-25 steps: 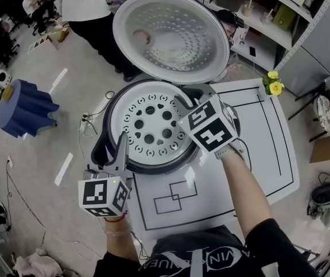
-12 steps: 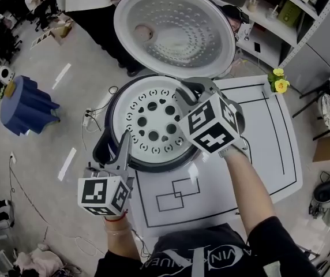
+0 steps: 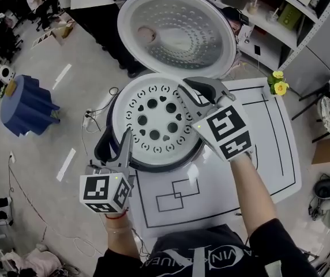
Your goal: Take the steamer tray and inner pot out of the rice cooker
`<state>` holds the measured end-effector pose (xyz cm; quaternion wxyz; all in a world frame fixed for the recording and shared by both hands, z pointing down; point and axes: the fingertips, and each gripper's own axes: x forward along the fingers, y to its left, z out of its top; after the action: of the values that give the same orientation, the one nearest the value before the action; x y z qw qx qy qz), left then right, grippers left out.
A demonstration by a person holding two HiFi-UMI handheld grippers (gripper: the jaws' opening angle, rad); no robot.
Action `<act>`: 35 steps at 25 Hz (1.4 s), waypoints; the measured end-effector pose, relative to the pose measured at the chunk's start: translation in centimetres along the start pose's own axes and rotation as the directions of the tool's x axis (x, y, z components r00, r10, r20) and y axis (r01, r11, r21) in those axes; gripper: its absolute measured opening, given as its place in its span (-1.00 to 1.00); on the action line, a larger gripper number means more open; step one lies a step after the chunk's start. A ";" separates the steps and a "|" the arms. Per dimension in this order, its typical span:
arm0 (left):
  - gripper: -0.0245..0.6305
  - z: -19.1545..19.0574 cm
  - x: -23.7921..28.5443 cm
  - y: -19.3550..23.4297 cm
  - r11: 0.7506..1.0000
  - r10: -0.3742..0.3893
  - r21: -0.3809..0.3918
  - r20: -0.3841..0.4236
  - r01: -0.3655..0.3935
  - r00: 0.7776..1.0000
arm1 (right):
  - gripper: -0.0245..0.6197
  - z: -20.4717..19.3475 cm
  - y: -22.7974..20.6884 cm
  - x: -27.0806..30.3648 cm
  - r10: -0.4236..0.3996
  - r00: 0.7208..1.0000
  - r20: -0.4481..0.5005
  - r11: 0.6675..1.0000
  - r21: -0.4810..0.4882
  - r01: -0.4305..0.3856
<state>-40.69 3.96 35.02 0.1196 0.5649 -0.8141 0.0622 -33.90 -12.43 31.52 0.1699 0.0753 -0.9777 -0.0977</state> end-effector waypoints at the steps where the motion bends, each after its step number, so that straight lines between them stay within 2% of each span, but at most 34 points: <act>1: -0.35 -0.1 -0.1 0.1 1.000 0.001 -0.003 0.001 -0.001 1.000 | -0.74 0.5 0.1 -0.3 -0.003 1.000 0.025 1.000 -0.007 0.004; 5: -0.34 -0.1 0.0 0.2 0.999 -0.015 -0.039 0.014 0.016 1.000 | -0.75 2.0 0.2 -1.7 -0.007 0.994 0.113 1.000 0.001 0.007; 9: -0.34 0.3 0.0 0.3 0.999 -0.037 0.010 0.023 0.037 0.999 | -0.75 3.3 0.7 -3.1 -0.015 0.979 0.201 1.000 0.016 0.012; 13: -0.36 0.8 -0.1 -0.4 0.998 -0.066 0.016 0.033 0.065 0.997 | -0.75 4.2 0.8 -5.0 -0.004 0.956 0.292 1.000 0.020 -0.002; 17: -0.49 1.0 -0.2 -0.5 0.999 -0.034 0.027 0.042 0.033 0.999 | -0.75 4.3 0.9 -5.4 -0.008 0.948 0.319 0.998 0.062 -0.012; 22: -0.65 2.6 -1.3 -0.3 0.996 0.007 -0.094 0.142 0.007 0.990 | -0.76 4.4 0.9 -6.7 -0.025 0.939 0.343 0.996 0.085 -0.005; 28: -0.70 5.1 -2.3 -1.1 0.996 0.025 -0.086 0.199 -0.007 0.980 | -0.78 5.6 0.3 -8.7 -0.060 0.924 0.379 0.991 0.131 0.010; 32: -0.70 6.3 -2.9 -2.7 0.997 0.018 -0.079 0.236 0.001 0.972 | -0.78 5.2 -0.2 -10.6 -0.076 0.921 0.382 0.986 0.165 0.013; 35: -0.71 7.2 -3.1 -4.1 0.997 -0.003 -0.069 0.264 0.022 0.964 | -0.78 5.3 -0.8 -12.4 -0.100 0.905 0.413 0.982 0.188 0.023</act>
<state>-36.71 3.61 27.08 0.0304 0.5684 -0.8210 -0.0434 -24.13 -10.05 22.51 -0.0556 0.0983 -0.9932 -0.0290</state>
